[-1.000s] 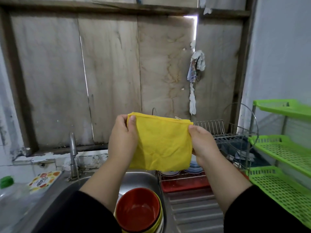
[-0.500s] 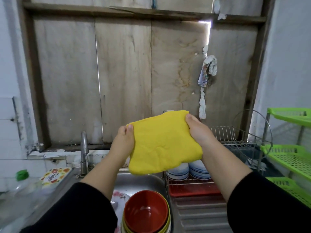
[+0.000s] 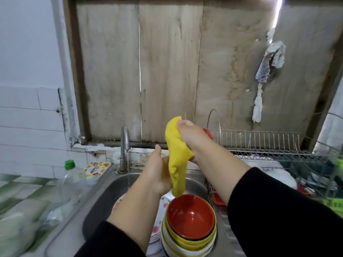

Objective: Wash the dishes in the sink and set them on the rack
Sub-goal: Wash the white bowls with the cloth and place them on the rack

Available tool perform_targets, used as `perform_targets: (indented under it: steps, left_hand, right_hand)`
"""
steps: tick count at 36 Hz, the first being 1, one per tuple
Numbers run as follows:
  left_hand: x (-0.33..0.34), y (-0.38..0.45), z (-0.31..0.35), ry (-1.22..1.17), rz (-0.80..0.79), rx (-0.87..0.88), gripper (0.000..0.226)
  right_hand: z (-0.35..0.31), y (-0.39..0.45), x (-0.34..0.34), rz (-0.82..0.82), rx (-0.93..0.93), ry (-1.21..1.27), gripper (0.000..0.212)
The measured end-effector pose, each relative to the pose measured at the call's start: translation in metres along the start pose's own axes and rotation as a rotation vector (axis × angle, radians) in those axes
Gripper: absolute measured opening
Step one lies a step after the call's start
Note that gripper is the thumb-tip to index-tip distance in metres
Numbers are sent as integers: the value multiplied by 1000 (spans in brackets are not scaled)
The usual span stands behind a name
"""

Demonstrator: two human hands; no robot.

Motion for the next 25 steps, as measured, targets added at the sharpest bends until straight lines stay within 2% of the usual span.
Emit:
perform_targets:
  steps: [5,8,11,15,17,19,22,23,25]
  left_hand:
    - [13,-11,-7,-303,-78,-28,88]
    - [14,-19,-10,-353,-111,-51,83]
    - [17,-22,-11,-339,-149,-39,59]
    - [13,-21,-15,-297,-98,-3,34]
    - [13,-24,-20,-273,-71,-18,29]
    - [13,-26,-23,-266,-43,-32,31]
    - [11,-25,-25,-267,1,-27,38]
    - [11,-24,-24,-275,11,-22,38]
    - [7,-21,-22,-296,30,6,39]
  right_hand:
    - [4,-3,23,-148,-3,37,23]
    - [6,-3,20,-193,21,54,24]
    - [2,1,-1,-88,-54,-224,19]
    - [2,7,-20,27,-163,-618,26]
    - [8,13,-24,60,-192,-784,31]
    - [16,18,-28,84,-177,-848,32]
    - [29,20,-38,109,-93,-807,40]
    - [38,21,-41,85,-36,-719,44]
    - [65,15,-43,-38,163,-367,59]
Point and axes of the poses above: each hand's wrist, its own y-axis towards the middle knuckle, its own x-axis out of the palm, z = x × y, the point moved 10 cm from there along y, towards the middle knuckle, and after that the axes turned 9 degrees about x, right-handed, at the moved point
